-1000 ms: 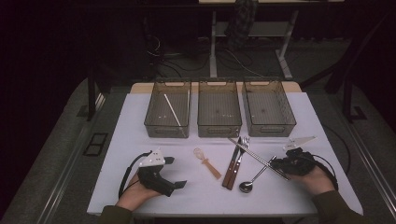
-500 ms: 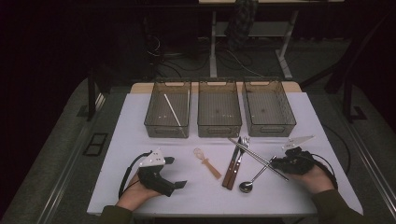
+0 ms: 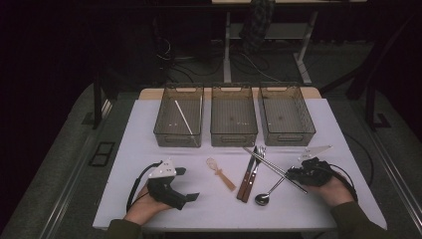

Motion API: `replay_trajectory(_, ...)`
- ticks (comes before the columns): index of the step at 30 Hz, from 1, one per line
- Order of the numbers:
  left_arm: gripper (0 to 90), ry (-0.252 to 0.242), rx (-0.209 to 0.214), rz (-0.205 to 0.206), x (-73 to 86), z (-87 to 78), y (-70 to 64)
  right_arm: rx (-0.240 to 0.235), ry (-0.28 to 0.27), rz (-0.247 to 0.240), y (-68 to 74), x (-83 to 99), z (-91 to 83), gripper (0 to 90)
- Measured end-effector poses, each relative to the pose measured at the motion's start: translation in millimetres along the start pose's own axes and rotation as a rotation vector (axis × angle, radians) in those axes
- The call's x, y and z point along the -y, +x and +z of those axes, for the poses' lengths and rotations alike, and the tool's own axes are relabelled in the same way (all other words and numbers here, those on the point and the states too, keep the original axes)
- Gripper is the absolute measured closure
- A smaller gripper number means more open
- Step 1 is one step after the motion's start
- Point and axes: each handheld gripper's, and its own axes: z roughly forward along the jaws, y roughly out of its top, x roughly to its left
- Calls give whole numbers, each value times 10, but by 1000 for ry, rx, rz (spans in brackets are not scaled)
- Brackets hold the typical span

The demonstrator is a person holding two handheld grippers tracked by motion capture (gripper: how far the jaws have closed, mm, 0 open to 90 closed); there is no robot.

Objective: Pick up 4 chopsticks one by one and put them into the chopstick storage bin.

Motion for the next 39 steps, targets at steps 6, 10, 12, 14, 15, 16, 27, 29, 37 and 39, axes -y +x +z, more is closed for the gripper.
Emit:
replay_trajectory(6, 0, 0, 1, -2, 0, 7, -5, 11, -6, -25, 14, 5, 8, 834)
replay_trajectory(10, 0, 1, 1, -2, 0, 7, -5, 2, -10, -26, 4, 11, 7, 842)
replay_trajectory(12, 0, 2, 1, -1, 0, 7, -5, -5, -14, -25, -6, 16, 7, 844)
replay_trajectory(14, 0, 2, 1, -1, 0, 8, -5, -11, -17, -27, -15, 20, 7, 846)
replay_trajectory(15, 0, 2, 2, -1, 0, 8, -5, -14, -19, -24, -19, 22, 6, 847)
replay_trajectory(16, 0, 2, 1, -1, 0, 7, -5, -19, -20, -20, -25, 26, 4, 847)
replay_trajectory(27, 0, -2, 3, 1, -4, 1, -8, -31, -30, -14, -46, 33, -5, 849)
replay_trajectory(29, 0, -2, 3, 1, -5, 0, -9, -34, -38, -13, -53, 34, -17, 849)
replay_trajectory(37, 0, -3, 2, 0, -5, 1, -8, -66, -115, 24, -98, 41, -149, 849)
replay_trajectory(39, 0, -2, 3, 1, -5, 0, -9, -68, -135, 32, -108, 43, -187, 849)
